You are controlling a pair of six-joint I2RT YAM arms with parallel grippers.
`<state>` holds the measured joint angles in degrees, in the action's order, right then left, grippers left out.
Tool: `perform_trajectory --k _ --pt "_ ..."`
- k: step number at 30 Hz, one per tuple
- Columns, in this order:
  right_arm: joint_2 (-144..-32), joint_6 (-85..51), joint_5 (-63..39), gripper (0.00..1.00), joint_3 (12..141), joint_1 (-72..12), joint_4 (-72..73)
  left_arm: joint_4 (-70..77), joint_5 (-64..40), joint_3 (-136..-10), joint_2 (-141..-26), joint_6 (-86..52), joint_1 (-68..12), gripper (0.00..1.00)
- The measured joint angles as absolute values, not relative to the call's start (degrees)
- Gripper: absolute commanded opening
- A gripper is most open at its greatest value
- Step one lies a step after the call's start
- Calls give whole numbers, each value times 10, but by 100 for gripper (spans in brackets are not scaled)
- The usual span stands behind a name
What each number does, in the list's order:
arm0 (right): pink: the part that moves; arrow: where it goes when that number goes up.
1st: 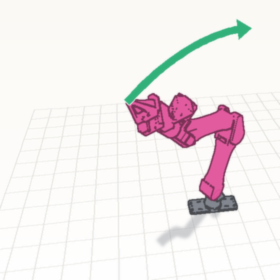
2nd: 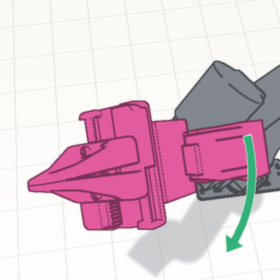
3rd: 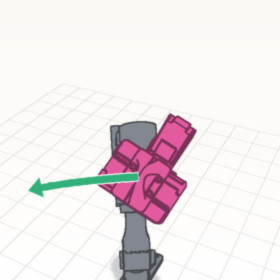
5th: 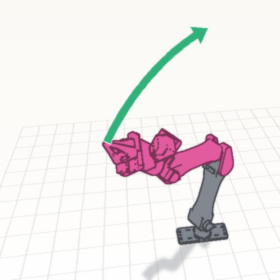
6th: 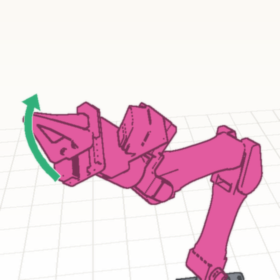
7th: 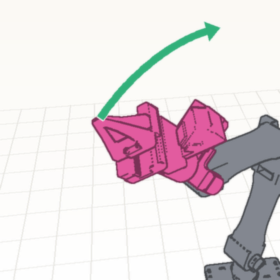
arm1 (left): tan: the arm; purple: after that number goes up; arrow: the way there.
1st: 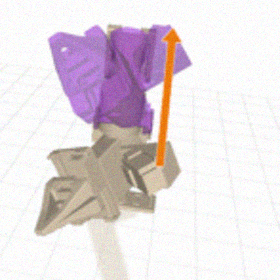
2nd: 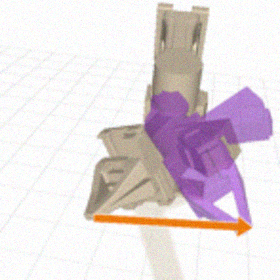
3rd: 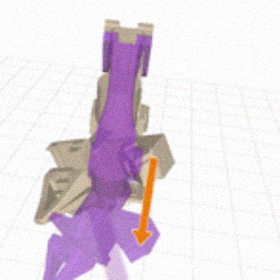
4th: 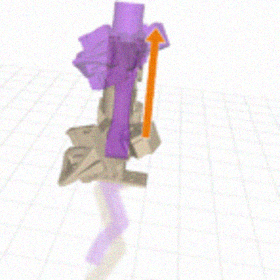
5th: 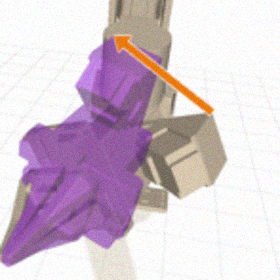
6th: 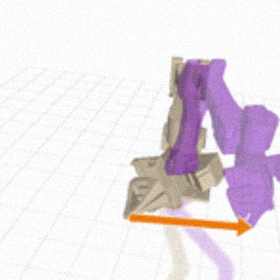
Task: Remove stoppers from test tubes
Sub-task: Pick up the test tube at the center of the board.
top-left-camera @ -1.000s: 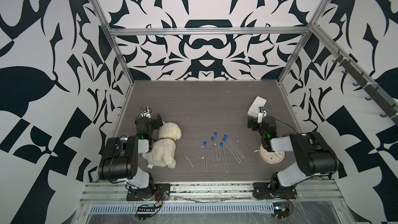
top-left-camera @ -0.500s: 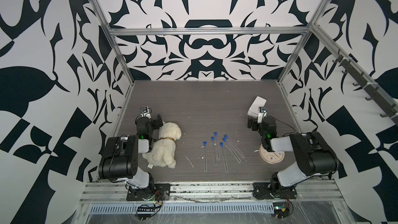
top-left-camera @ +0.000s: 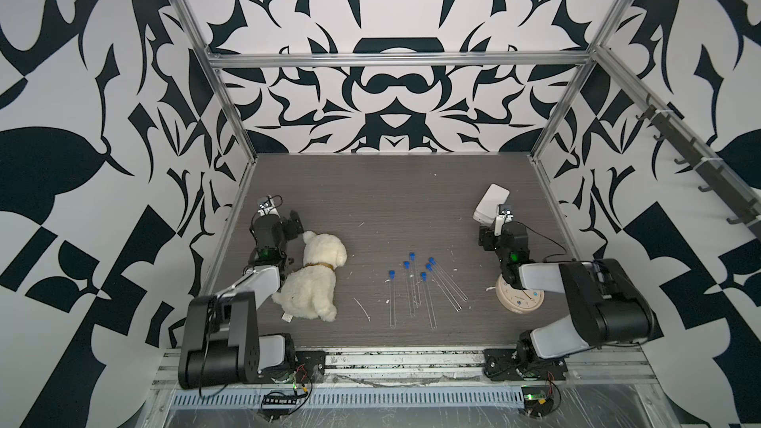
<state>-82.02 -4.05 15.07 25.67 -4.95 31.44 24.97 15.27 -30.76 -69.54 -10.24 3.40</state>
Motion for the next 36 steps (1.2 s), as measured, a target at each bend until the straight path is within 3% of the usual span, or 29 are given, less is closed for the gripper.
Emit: perform_trajectory --k 5,10,14,19,25,31,36 --pt "-747 -114 192 74 466 -65 83 51 178 -471 -594 -152 23 64" --pt "-668 -174 218 70 552 -171 -64 -170 192 -593 -587 -229 -26 58" --pt "-629 -229 211 67 555 -260 -169 -304 200 -643 -625 -282 -130 58" --pt "-558 -307 191 65 512 -353 -249 -420 216 -650 -685 -375 -326 58" --pt "-460 -375 176 62 454 -393 -319 -503 218 -650 -777 -502 -508 60" --pt "-401 -404 176 62 435 -392 -369 -514 189 -654 -871 -594 -625 61" --pt "-393 -409 176 61 434 -393 -384 -495 156 -656 -920 -625 -656 59"
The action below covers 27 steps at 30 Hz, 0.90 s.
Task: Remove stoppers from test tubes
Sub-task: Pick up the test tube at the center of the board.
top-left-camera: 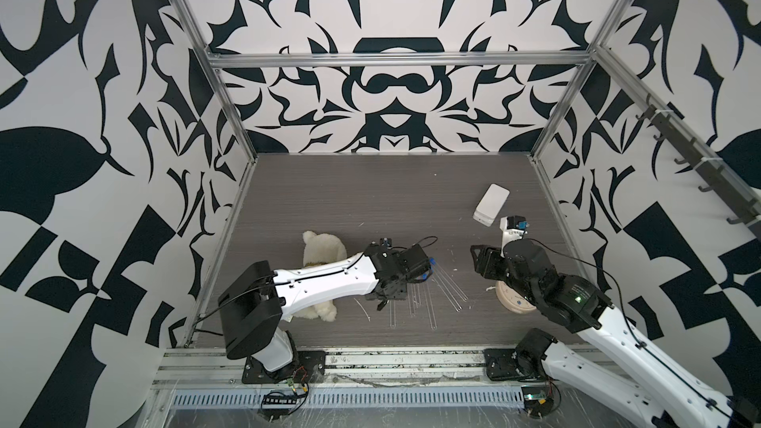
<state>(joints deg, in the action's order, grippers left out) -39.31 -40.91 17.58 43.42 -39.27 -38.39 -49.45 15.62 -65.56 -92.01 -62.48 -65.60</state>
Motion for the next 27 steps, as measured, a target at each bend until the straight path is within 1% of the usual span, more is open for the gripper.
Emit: perform_trajectory --k 3,11,16,27 --pt "-395 -411 176 61 434 -393 -386 -479 142 -656 -934 -632 -656 56" --pt "-417 -410 176 61 434 -393 -388 -450 122 -656 -959 -623 -651 55" --pt "-418 -410 176 61 434 -393 -388 -437 111 -655 -979 -604 -634 54" --pt "-428 -415 180 61 432 -393 -388 -406 76 -642 -1005 -567 -616 46"
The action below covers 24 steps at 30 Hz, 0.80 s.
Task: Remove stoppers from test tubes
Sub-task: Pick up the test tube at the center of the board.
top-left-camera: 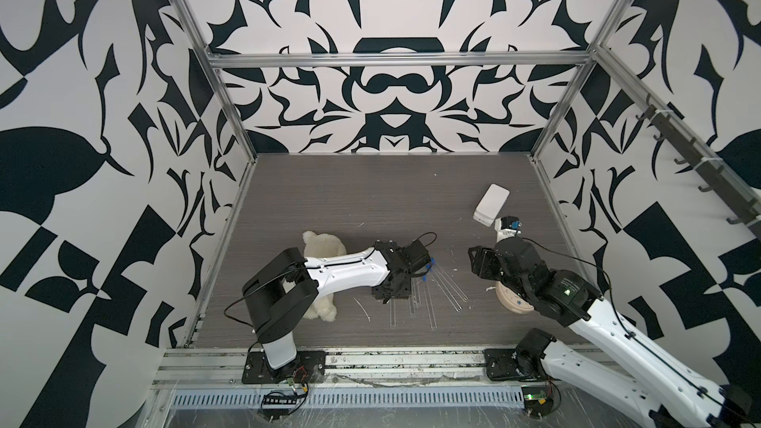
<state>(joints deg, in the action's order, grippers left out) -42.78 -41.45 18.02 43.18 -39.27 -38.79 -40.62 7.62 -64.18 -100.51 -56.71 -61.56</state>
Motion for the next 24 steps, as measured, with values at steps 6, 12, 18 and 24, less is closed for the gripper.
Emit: perform_trajectory --k 6,12,18,24 --pt "-428 -419 185 60 432 -393 -389 -394 63 -624 -1016 -561 -616 41" --pt "-428 -418 186 58 432 -393 -390 -386 62 -606 -1009 -570 -619 36" --pt "-428 -418 187 56 432 -393 -390 -384 63 -603 -1007 -573 -620 29" --pt "-427 -419 189 55 431 -393 -392 -390 63 -606 -1010 -570 -621 18"
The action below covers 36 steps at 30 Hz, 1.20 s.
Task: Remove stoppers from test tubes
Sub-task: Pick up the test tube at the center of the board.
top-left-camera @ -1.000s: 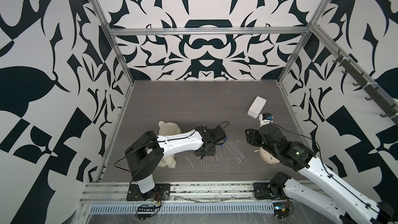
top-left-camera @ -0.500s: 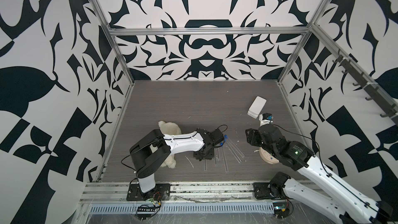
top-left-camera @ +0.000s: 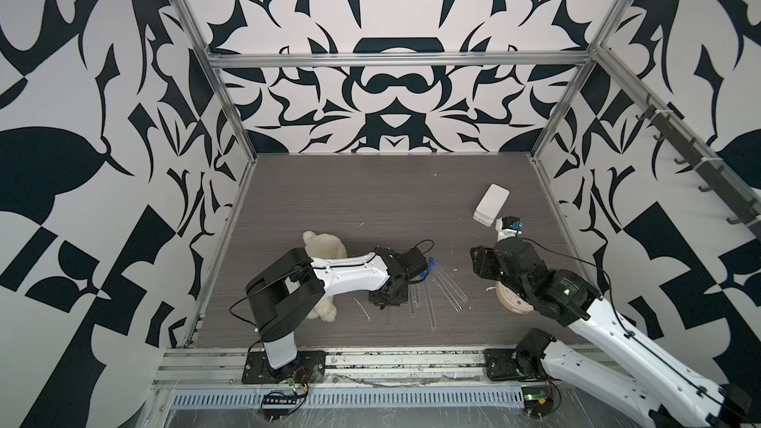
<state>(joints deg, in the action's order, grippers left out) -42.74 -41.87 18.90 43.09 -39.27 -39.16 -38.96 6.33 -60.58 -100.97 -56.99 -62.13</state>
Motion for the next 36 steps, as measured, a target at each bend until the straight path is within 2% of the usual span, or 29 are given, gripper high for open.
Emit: perform_trajectory --k 17,29,36 --pt "-427 -418 191 53 423 -393 -371 -391 70 -602 -1001 -536 -621 19" --pt "-432 -424 165 53 419 -392 -251 -347 107 -588 -832 -404 -582 21" --pt "-512 -451 111 53 414 -392 -153 -313 96 -558 -801 -362 -573 21"
